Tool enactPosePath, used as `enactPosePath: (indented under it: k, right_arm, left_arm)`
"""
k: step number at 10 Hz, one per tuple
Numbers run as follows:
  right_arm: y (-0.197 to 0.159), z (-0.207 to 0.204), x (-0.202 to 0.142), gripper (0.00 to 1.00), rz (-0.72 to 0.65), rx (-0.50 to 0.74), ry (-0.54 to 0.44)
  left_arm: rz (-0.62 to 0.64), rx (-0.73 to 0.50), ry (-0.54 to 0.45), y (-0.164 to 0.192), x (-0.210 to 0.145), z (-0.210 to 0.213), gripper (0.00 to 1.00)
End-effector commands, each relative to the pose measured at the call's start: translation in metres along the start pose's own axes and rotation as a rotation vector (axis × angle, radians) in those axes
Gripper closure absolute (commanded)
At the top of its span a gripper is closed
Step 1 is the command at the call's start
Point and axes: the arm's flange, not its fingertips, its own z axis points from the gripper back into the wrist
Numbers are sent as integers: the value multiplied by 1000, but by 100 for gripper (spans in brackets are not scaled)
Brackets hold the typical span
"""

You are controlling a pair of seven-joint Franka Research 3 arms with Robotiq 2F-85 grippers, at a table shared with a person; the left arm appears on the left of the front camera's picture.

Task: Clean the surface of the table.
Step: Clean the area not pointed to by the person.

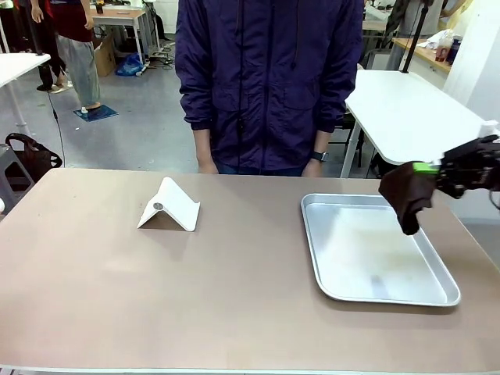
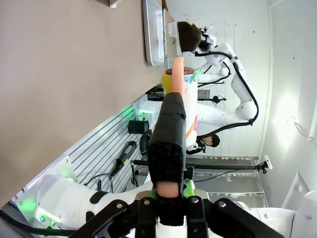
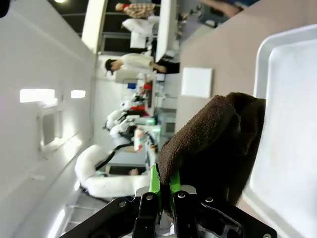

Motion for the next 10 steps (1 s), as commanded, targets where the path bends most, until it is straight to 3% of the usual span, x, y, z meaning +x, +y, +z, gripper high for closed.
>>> enactPosePath:
  k: [1, 5, 10]
  right_arm:
    - [22, 38, -27, 91, -25, -12, -4]
    - [28, 100, -70, 91, -26, 21, -65]
    - [22, 111, -71, 91, -29, 16, -89]
  left_arm:
    - [11, -13, -11, -5, 2, -2, 82]
    - [11, -13, -11, -5, 2, -2, 82]
    - [11, -13, -11, -5, 2, -2, 82]
